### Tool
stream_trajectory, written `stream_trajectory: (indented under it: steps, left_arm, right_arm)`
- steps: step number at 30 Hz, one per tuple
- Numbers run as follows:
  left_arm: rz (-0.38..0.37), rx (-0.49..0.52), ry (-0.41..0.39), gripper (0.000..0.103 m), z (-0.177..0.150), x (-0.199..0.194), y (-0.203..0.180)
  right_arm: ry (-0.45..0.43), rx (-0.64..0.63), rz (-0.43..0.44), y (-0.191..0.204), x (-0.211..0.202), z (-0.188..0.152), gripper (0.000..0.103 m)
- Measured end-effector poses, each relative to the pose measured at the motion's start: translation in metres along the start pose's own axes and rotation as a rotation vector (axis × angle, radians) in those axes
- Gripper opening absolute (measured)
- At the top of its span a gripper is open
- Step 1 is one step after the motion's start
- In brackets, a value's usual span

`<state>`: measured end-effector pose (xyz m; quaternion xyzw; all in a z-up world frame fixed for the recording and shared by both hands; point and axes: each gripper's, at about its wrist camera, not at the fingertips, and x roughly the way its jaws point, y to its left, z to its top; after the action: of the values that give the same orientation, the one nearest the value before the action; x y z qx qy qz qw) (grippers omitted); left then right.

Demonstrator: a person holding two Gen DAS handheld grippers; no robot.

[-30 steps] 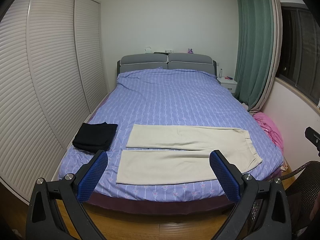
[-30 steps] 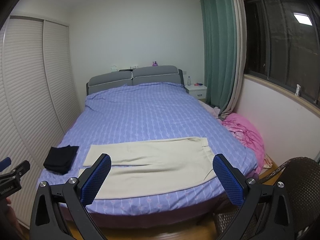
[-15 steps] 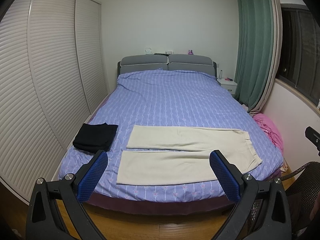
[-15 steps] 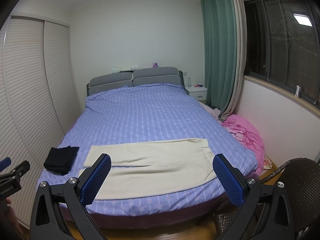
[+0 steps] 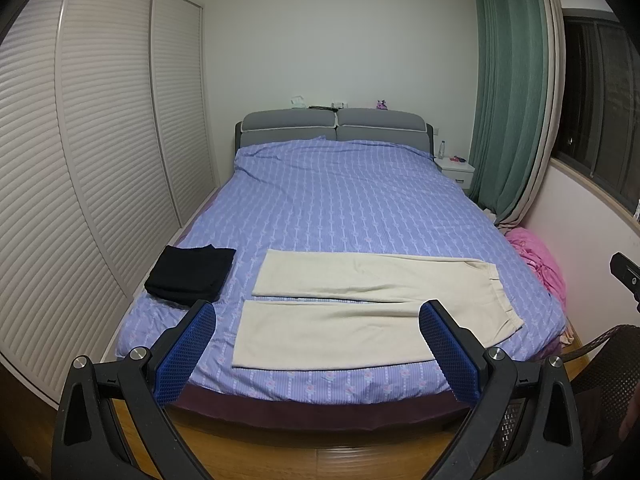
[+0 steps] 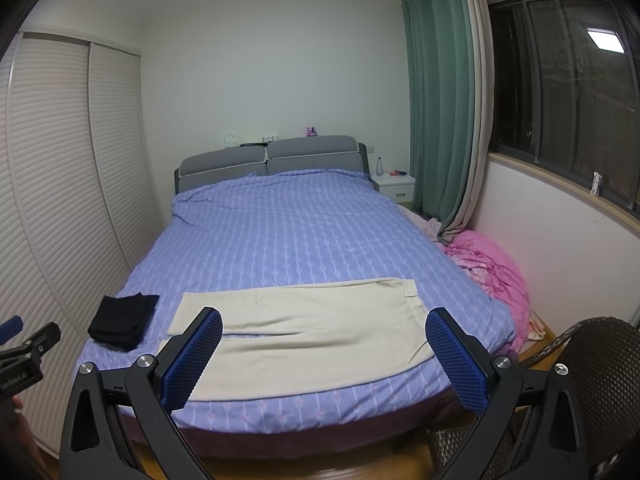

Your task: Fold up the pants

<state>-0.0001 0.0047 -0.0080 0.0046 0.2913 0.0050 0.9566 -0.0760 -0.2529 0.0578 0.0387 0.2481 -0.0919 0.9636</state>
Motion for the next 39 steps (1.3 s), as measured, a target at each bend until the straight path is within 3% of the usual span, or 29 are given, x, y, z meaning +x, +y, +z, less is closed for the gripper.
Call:
stream_trajectory:
  steps: [28,39]
  left_arm:
    - [-0.014,-0.018,0.024,0.103,0.003,0.009,0.005]
    - [0.007,0.014,0.01,0.103,0.013,0.02,-0.035]
  right_arm:
    - [0.003,-0.009,0.005,0.003,0.001,0.0,0.103]
    - [-0.032,-0.017,0.039,-0.015,0.01,0.006,0.103]
